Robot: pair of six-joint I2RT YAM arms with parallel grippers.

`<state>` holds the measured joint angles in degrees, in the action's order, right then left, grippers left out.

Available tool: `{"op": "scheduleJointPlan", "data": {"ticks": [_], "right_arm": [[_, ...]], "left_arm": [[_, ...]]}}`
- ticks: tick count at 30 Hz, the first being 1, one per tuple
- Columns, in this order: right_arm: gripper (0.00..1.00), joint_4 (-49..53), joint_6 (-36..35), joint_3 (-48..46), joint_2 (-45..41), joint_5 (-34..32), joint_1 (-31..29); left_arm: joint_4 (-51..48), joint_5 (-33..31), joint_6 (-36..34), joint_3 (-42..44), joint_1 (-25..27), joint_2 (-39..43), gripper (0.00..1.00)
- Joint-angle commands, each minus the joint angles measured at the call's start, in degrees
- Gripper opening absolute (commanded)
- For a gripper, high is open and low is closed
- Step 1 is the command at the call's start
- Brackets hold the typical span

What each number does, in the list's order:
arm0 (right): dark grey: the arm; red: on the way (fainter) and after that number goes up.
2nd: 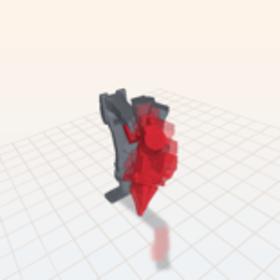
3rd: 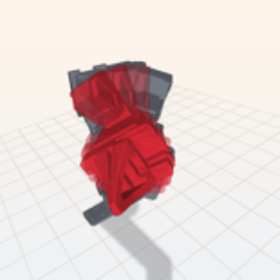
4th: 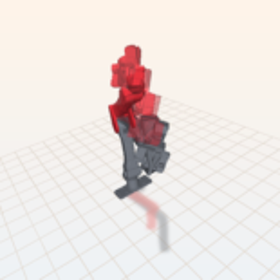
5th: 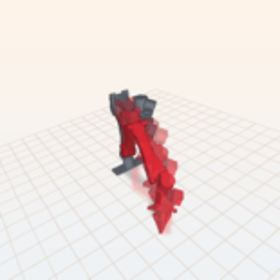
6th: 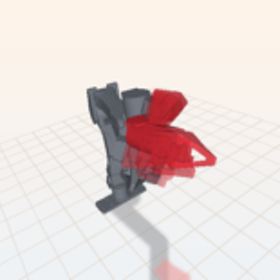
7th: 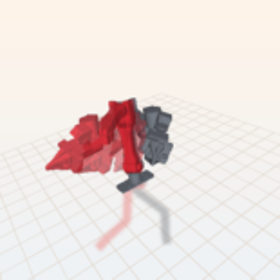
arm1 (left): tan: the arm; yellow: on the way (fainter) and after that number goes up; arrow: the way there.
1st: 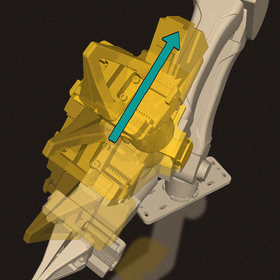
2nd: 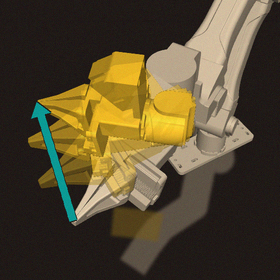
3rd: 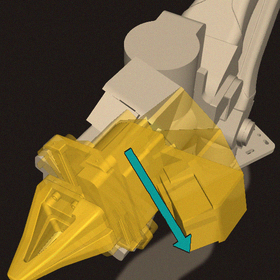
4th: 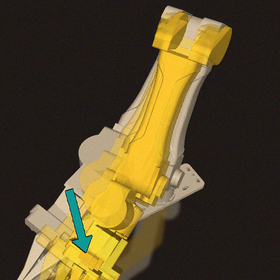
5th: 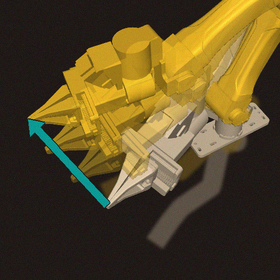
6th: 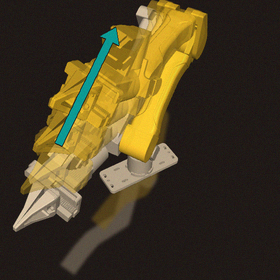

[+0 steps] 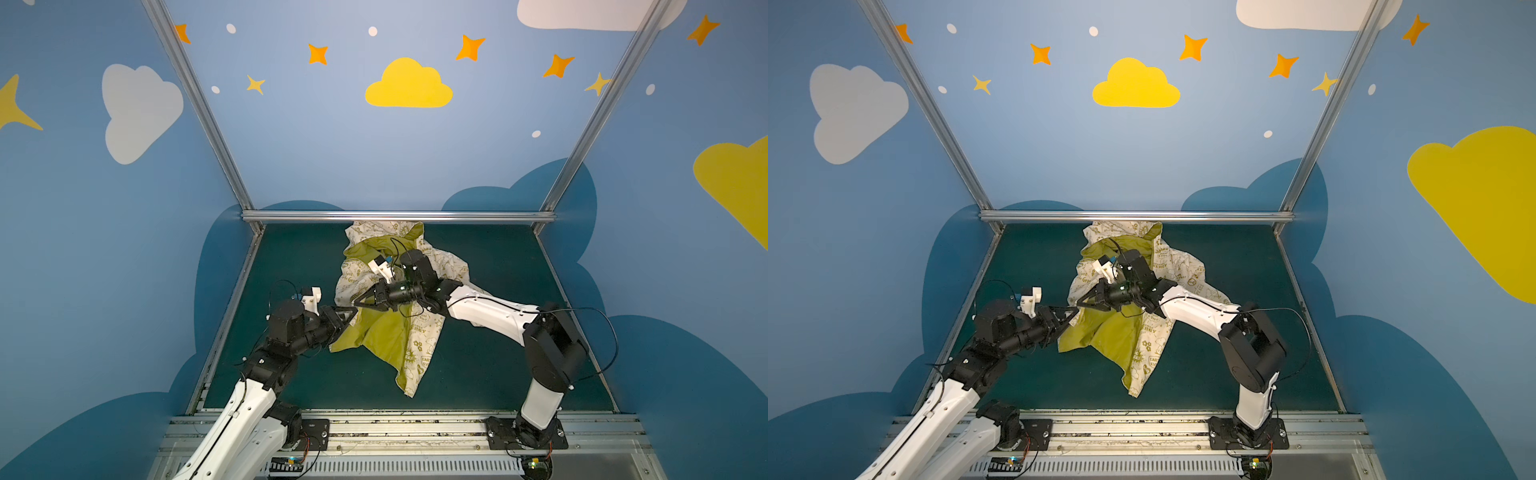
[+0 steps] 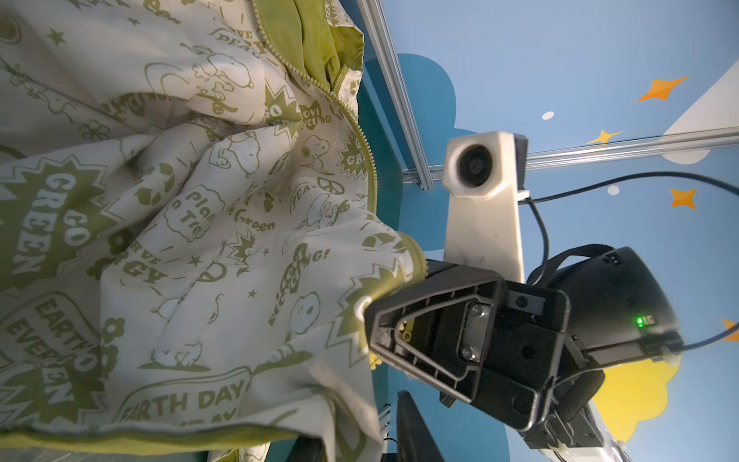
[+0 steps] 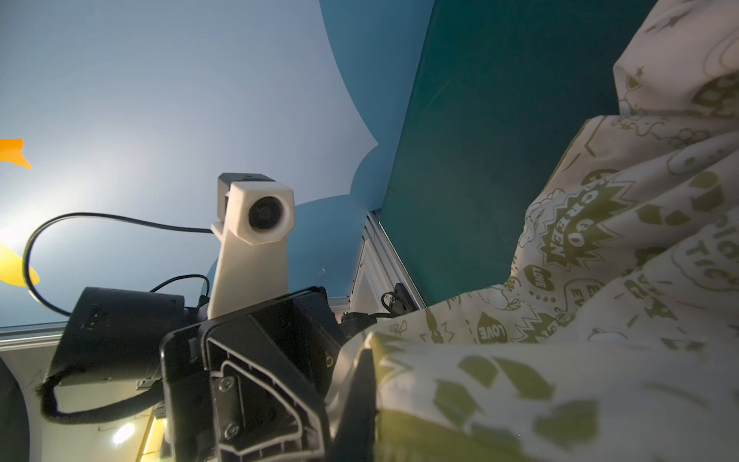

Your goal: Zip up the jacket

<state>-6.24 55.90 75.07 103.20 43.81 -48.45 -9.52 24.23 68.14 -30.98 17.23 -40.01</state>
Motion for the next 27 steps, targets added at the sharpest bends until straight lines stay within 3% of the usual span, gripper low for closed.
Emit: {"op": "scheduleJointPlan", "data": {"ticks": [1,8,13,18,19,21,23,27], "right_arm": [[0.00,6.52,-4.89,3.26,0.07,1.85,0.12],[0.00,11.87,-7.71,6.41,1.12,2.41,0.32],[0.00,15.56,-9.97,8.66,1.46,2.49,0.42],[0.00,18.53,-11.77,10.62,1.70,2.42,0.63],[0.06,18.71,-11.71,10.71,1.49,2.18,0.71],[0.36,19.00,-10.91,10.40,0.65,1.47,0.97],[0.53,19.07,-9.40,8.94,-1.20,-0.33,1.29],[0.61,19.13,-3.38,0.38,-8.59,-8.87,2.26]], "left_arm": [[-0.68,0.65,-1.39,-0.75,0.62,0.11,0.29],[-0.50,0.47,-1.57,-0.83,1.97,-0.71,0.27],[-1.28,0.13,-2.04,-0.97,2.57,-0.90,0.21],[-2.64,-0.64,-2.53,-1.10,2.90,-1.02,0.04],[-2.91,-0.67,-2.56,-1.15,2.89,-1.04,0.04],[-2.96,-0.67,-2.74,-1.10,2.85,-0.97,0.04],[-2.95,-1.05,-3.42,-1.29,2.89,-1.11,0.04],[-5.19,-1.77,-5.74,-3.13,2.88,-2.32,0.04]]}}
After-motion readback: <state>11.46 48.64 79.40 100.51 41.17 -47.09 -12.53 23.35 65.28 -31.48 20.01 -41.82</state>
